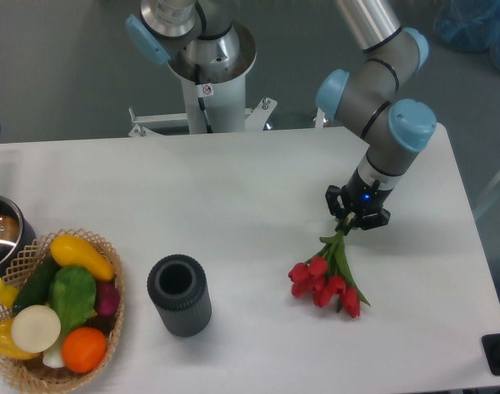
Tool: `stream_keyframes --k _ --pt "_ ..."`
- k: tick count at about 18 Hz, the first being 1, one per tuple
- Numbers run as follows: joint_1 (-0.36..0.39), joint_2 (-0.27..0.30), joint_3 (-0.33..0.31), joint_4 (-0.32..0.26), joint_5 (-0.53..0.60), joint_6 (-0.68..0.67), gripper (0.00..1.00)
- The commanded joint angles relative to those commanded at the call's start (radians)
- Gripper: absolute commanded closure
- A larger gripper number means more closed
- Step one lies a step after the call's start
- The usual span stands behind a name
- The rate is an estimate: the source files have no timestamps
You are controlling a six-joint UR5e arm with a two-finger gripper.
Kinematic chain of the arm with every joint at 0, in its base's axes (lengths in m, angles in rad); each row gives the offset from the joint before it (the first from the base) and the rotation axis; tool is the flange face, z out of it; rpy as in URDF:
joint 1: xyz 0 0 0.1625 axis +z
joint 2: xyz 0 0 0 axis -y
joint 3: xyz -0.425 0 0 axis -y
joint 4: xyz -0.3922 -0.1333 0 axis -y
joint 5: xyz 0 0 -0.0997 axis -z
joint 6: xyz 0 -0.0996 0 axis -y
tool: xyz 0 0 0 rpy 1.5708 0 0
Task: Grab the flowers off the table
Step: 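Lift the gripped tulips up off the table and pull them away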
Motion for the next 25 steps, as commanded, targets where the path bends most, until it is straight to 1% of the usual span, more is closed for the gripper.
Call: stream_keyframes --k 5,10,13,15,19,22,25 --pt "0.005 0.018 0.034 0.002 -0.002 -0.006 0.87" --pt "0.002 0.031 0.132 0.003 -0.012 -0.092 0.88" --pt "0.009 0.031 0.184 0.037 -0.076 -0.170 0.88" --pt "0.021 0.034 0.210 0.048 -0.123 -0.199 0.88" --pt "0.066 0.075 0.219 0.051 -0.207 -0.221 0.89" --pt "0.103 0.086 0.219 0.052 -0.296 -0.229 0.90" --pt "0.124 0.100 0.219 0.051 -0.340 -0.229 0.90"
